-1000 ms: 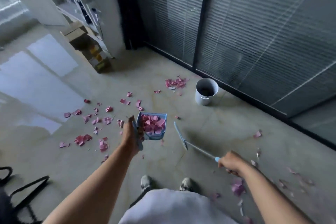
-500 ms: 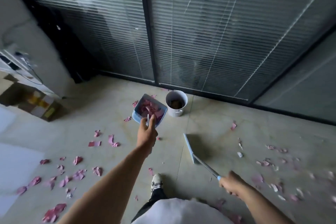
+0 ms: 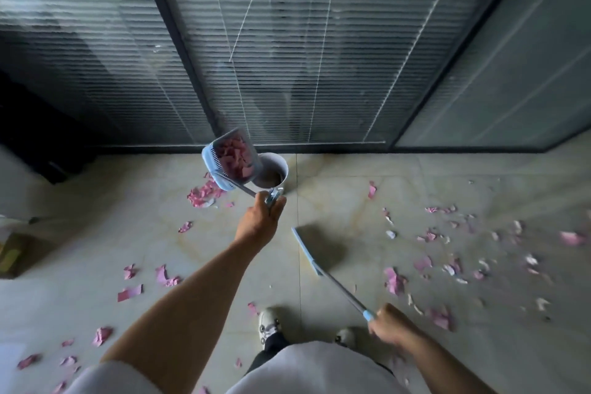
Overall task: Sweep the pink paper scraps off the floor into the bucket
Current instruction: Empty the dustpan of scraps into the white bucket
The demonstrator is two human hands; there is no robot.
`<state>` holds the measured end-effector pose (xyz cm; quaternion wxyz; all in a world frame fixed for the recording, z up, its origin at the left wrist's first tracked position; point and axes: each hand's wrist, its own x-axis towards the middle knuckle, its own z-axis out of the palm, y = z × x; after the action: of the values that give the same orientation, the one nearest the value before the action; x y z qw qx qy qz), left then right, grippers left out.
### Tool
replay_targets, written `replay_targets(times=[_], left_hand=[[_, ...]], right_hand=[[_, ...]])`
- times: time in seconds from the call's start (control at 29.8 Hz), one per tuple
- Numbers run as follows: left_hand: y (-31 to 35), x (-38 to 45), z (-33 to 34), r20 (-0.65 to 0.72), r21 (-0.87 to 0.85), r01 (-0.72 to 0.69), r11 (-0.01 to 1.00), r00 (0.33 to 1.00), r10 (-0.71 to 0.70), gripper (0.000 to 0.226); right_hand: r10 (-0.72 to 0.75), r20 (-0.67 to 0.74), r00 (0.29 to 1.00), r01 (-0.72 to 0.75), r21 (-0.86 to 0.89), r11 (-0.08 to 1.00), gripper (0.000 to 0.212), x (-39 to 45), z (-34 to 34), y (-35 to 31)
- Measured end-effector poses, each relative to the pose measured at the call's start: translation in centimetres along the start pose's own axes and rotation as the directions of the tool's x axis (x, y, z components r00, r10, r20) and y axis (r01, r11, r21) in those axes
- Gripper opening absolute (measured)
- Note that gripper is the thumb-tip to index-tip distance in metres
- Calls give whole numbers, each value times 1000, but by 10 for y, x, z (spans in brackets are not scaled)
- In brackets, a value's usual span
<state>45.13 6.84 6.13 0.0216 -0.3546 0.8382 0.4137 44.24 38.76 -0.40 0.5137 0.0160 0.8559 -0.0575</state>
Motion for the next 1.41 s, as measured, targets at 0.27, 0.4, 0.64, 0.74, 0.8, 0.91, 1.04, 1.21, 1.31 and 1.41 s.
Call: replay_targets(times=[0.27,0.4,0.64,0.74,0.8,0.91,1.04,1.21,1.31,1.41], left_hand=[[-3,13,25,142,222,-146,964,983,116,46],[-8,13,32,201,360,-235,903,965,171,47],[-12,14,39,260,475,-284,833,950,175,49],[-13,13,39,262,499,-295,815,948,182,49],[-14,12,40,268,515,-304,802,945,186,49],[-13,10,41,286,553,-324,768,939,190,50],[-15,4,43,297,597,-344,725,934,198,50],[-16,0,44,341,649,-375,662,921,187,53],[-15,-3,46,363,669,-397,628,912,190,52],[-16,-7,48,344,667,-392,634,917,204,52]], right_hand=[[64,-7,998,-64,25,998,51,19,15,26],[65,-24,998,-65,-4,998,49,10,7,20],[66,-66,996,-67,-19,998,45,0,-3,10],[67,-55,996,-68,-11,998,45,0,-5,12],[65,-45,997,-66,-6,998,43,0,-6,12],[58,-38,998,-59,-3,998,41,0,-8,12],[66,-37,997,-67,-1,998,44,-1,-10,11],[67,-47,997,-67,2,998,43,-5,-12,10],[64,-38,997,-63,17,998,43,-7,-11,10],[69,-43,997,-68,31,997,41,-15,-14,6]])
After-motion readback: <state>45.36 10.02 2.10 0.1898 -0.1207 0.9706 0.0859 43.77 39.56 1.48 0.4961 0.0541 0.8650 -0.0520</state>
